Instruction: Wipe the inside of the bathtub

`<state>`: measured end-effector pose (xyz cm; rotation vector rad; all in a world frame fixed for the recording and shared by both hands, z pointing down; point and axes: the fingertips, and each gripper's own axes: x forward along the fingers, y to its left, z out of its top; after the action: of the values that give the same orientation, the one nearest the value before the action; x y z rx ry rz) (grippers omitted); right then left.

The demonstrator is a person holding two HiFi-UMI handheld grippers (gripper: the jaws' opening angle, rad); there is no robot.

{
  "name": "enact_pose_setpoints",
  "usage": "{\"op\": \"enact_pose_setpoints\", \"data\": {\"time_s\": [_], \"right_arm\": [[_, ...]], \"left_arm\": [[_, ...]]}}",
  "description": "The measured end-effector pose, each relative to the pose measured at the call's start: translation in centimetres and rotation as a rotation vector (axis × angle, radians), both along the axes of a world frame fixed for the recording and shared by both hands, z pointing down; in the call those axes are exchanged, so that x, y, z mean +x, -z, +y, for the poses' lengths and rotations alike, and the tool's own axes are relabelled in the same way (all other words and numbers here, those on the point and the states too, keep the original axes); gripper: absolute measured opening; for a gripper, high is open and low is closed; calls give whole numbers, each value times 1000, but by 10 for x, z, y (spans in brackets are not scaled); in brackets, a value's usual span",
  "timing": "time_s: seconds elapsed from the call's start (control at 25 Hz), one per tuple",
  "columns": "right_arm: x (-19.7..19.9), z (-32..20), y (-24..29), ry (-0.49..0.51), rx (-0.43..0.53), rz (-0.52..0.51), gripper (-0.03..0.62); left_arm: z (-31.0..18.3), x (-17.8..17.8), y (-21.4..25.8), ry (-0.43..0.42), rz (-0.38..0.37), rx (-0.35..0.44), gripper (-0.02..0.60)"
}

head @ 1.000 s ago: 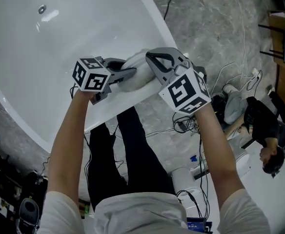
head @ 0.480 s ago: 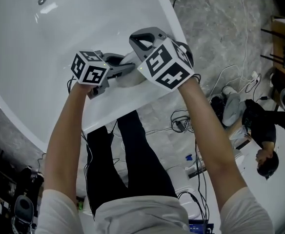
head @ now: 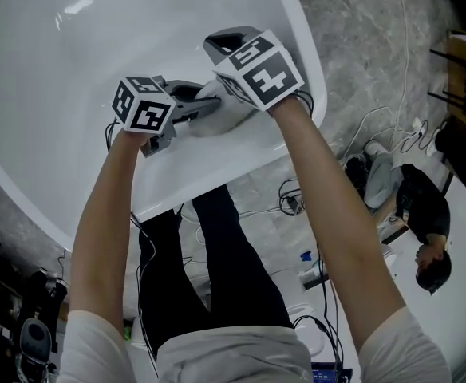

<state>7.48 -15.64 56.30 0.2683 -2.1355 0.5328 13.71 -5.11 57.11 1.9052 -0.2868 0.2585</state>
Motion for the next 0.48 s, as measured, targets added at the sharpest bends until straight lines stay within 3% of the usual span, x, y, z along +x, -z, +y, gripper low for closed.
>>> {"op": "enact_pose_setpoints", "data": {"time_s": [0.24,0.48], "right_arm": [[0,-4,-27,-100,-73,-21,18],[-4,-7,-52,-104,-86,-1,18]], "left_arm": [[-1,-2,-10,9,-4,11,95],[-4,-7,-24,20,-16,23,95]]}}
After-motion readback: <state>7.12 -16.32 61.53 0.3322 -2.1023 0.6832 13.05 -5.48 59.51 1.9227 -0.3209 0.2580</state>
